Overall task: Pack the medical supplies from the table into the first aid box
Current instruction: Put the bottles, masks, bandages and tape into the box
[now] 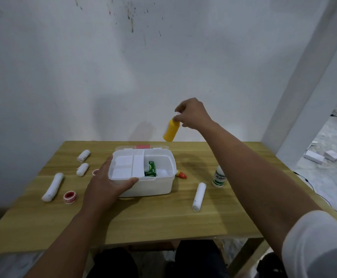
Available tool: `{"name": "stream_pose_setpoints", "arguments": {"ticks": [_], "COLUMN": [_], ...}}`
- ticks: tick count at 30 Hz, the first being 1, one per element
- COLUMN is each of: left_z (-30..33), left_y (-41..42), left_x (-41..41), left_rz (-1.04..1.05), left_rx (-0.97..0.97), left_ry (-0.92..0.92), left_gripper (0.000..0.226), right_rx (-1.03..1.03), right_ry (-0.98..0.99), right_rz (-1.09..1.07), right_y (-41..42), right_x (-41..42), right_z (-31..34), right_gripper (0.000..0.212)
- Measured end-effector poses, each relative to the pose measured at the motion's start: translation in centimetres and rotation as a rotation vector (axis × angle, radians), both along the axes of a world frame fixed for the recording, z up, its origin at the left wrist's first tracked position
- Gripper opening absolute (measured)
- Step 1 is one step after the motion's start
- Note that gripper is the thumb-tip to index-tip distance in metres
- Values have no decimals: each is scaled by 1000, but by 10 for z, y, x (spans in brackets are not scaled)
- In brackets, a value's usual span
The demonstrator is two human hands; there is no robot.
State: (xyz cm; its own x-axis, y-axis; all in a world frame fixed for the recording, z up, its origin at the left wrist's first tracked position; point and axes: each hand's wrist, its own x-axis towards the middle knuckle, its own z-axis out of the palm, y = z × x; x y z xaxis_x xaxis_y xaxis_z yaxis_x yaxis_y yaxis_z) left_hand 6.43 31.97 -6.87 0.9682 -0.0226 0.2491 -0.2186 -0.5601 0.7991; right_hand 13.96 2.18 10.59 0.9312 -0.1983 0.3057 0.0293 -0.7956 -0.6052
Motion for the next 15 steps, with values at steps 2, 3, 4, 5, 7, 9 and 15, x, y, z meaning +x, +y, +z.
{"name": "stream_pose_setpoints", "arguments": {"ticks": [2, 3, 4, 5, 7, 9, 15], "left_z": [1, 1, 1, 0, -1, -1, 0], "left_y": [-1, -2, -3, -3, -1, 0, -2], "left_x": [0, 0, 0, 1, 2, 2, 3], "left_rz": [-2, 0, 2, 2, -1, -8, -13], "left_rx": [2, -2, -6, -9, -12, -4, 6], "left_ry": [-7, -8, -6, -2, 6, 14, 6], "left_gripper": [111, 111, 110, 110, 113, 116, 114], "right_rx": [-48, -79, -112, -143, -207, -281, -394], "right_ry": [34, 60, 92, 129, 180, 182, 220], "right_rz": [64, 97, 130, 160, 207, 238, 251], "right_y": [13, 18, 23, 28, 36, 43, 53], "right_x": [-4, -5, -6, -8, -10, -11, -4], "right_z": [8, 10, 9, 7, -2, -15, -58], "right_gripper": [33, 34, 34, 34, 33, 32, 33]}}
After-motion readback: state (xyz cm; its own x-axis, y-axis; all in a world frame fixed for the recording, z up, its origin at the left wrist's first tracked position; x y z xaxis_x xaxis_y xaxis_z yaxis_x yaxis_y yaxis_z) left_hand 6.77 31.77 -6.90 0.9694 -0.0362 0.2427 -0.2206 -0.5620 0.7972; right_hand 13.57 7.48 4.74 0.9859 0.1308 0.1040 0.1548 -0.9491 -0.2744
